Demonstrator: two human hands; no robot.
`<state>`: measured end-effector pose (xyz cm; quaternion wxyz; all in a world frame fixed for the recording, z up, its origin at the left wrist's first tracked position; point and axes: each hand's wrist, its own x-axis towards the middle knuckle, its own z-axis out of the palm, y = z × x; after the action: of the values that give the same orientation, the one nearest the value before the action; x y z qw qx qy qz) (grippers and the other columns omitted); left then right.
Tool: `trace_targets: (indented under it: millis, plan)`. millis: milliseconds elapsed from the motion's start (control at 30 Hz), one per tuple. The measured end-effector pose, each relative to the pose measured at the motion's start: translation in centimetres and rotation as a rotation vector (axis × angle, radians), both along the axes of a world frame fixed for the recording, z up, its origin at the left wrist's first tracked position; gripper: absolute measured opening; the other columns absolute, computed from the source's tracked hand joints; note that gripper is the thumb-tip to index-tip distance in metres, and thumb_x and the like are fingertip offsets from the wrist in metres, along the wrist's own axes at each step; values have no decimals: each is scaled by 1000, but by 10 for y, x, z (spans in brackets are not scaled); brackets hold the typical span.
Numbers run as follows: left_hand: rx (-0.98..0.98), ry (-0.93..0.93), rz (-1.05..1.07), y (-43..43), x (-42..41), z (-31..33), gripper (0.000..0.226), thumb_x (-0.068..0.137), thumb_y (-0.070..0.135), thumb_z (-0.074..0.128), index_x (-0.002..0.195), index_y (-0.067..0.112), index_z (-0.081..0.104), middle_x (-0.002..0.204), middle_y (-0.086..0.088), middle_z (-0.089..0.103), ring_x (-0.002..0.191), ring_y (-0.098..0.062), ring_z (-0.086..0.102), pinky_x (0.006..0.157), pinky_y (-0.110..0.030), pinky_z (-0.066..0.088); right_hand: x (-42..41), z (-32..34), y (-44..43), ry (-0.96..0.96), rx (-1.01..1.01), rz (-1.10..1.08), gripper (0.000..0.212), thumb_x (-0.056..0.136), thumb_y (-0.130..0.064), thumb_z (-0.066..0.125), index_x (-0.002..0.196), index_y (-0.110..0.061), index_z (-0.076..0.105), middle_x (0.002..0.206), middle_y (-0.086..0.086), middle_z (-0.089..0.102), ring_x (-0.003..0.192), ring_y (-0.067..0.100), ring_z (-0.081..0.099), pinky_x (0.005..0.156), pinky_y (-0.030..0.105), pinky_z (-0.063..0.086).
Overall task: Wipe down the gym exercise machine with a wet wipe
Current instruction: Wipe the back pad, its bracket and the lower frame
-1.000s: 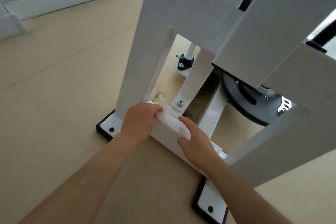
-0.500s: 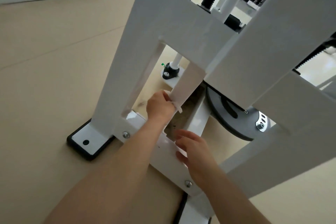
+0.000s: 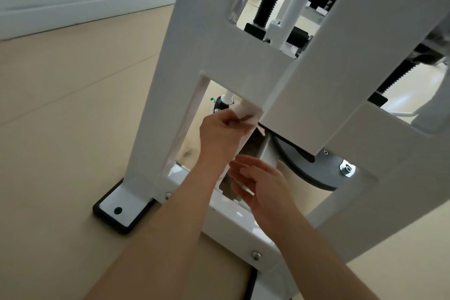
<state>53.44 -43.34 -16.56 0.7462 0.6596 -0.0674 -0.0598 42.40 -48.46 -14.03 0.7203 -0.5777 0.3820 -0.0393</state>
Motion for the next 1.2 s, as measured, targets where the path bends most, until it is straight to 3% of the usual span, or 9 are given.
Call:
trace_targets:
  millis: [100,300,367,467,567,667,800,1000,1200]
  plan:
    - [200,37,-28,2,2,-31,16,72,16,81,86,22,77,75,5,72,71,-11,65,72,-27,53,-11,-8,0,57,-51,12,29,94,5,47,102,-7,71,100,12,74,92,22,72,71,29,56]
    - [742,-200,-114,-9,-5,-77,20,85,15,69,104,12,69,107,-6,70,94,-22,65,83,-27,53,-28,-10,-1,102,-163,34,29,92,5,49,97,-12,72,96,8,75,97,25,69,82,34,57]
    - [759,-270,-129,-5,-13,-72,20,88,13,65,108,10,65,111,-8,66,97,-22,62,89,-30,53,-30,1,0,68,-313,112,29,91,3,52,96,-18,72,90,-1,75,94,18,70,78,27,57]
    - [623,-364,43,23,-20,-43,22,91,6,59,111,11,67,103,-4,63,89,-17,59,83,-10,42,-31,24,7,-56,-607,247,34,93,-1,51,104,-29,68,89,-13,72,86,1,67,68,11,51]
    - [449,-610,381,65,-28,17,26,87,1,64,110,9,72,93,1,59,80,-5,53,76,0,36,-34,48,29,-249,-1094,381,36,94,-12,47,116,-36,62,120,-20,61,109,-1,57,88,23,52]
    - [358,-890,549,86,-17,67,26,86,-2,64,110,7,72,100,-5,64,90,-10,58,84,-9,42,-36,75,51,-486,-1552,427,43,86,-15,41,124,-17,63,134,-3,58,125,12,52,102,33,45]
    - [766,-1095,323,56,19,61,43,99,16,54,140,3,48,148,-15,43,141,-28,34,111,-40,37,-24,104,50,-306,-1966,428,58,86,-20,36,140,-4,49,153,14,38,147,28,24,116,51,20]
    - [1134,-1425,103,49,12,37,51,105,21,11,153,5,13,160,-15,11,148,-31,9,118,-51,20,-23,109,-5,-66,-2111,357,72,82,-18,49,149,1,27,159,19,19,150,32,12,115,50,16]
    - [1084,-1097,158,77,28,37,73,86,7,42,152,-1,12,160,-18,9,148,-33,9,117,-48,19,-25,94,-13,-155,-2149,349,67,85,-19,41,148,-2,28,159,17,22,149,31,15,117,50,13]
